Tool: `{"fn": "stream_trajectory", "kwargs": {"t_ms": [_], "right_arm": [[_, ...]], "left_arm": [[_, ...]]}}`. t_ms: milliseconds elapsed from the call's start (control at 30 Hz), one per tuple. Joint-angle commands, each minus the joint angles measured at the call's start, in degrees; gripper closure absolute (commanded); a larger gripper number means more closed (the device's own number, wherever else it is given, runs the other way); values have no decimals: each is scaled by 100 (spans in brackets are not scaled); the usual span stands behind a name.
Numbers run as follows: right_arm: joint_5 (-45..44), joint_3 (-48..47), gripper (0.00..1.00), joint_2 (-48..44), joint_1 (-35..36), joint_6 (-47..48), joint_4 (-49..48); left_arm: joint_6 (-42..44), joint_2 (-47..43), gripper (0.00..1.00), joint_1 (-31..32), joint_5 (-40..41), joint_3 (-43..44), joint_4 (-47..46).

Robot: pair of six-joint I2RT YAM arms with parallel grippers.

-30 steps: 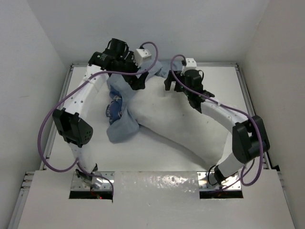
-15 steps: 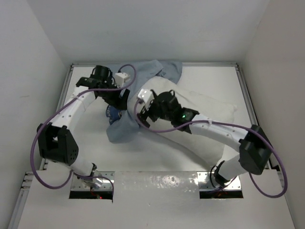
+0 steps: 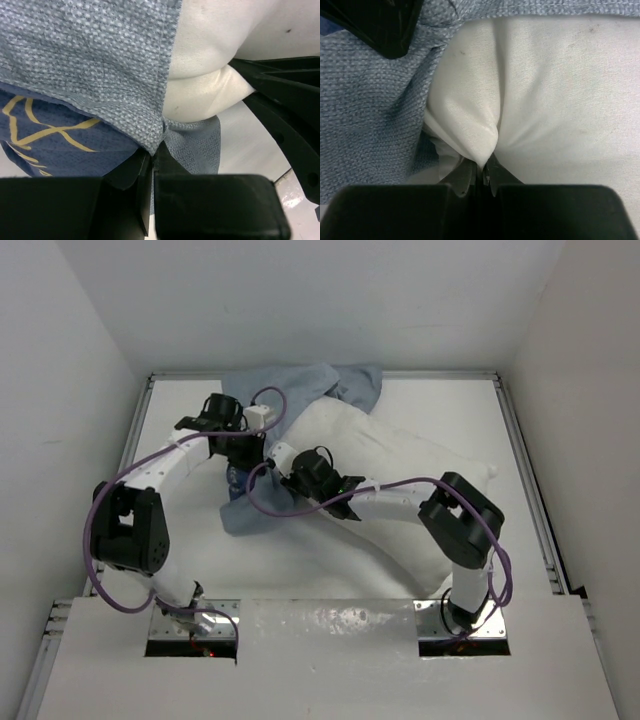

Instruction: Put the pillow into the pillowcase

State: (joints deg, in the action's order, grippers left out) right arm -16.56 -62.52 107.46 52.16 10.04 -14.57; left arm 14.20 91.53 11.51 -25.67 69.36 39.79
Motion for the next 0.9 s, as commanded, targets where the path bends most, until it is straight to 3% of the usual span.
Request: {"fn": "stream_trajectory", "kwargs": {"t_ms": [0, 167, 333, 367, 467, 700, 867], "right_arm": [[-209, -216, 100, -119, -162, -212, -205], [802, -989, 100, -410, -548, -1344, -107], [1252, -1850, 100, -489, -1260, -3497, -974], [912, -1886, 100, -498, -1348, -4005, -1160], [-89, -1904, 100, -498, -1481, -4361, -1759], [-761, -1896, 100, -375, -1463, -5108, -1918], [-1104, -2360, 100, -33, -1156, -5214, -1709]], "left_arm": [[56, -310, 100, -78, -237, 68, -218], [689, -732, 100, -96, -324, 707, 388], [1454, -759, 100, -17, -834, 1544, 1293], [1515, -785, 100, -8, -904, 1693, 1355], [1621, -829, 100, 9, -1115, 1782, 1365], [1630, -522, 100, 202, -2273, 2397, 1400], [1629, 198, 100, 1184, -2802, 3661, 1495]]}}
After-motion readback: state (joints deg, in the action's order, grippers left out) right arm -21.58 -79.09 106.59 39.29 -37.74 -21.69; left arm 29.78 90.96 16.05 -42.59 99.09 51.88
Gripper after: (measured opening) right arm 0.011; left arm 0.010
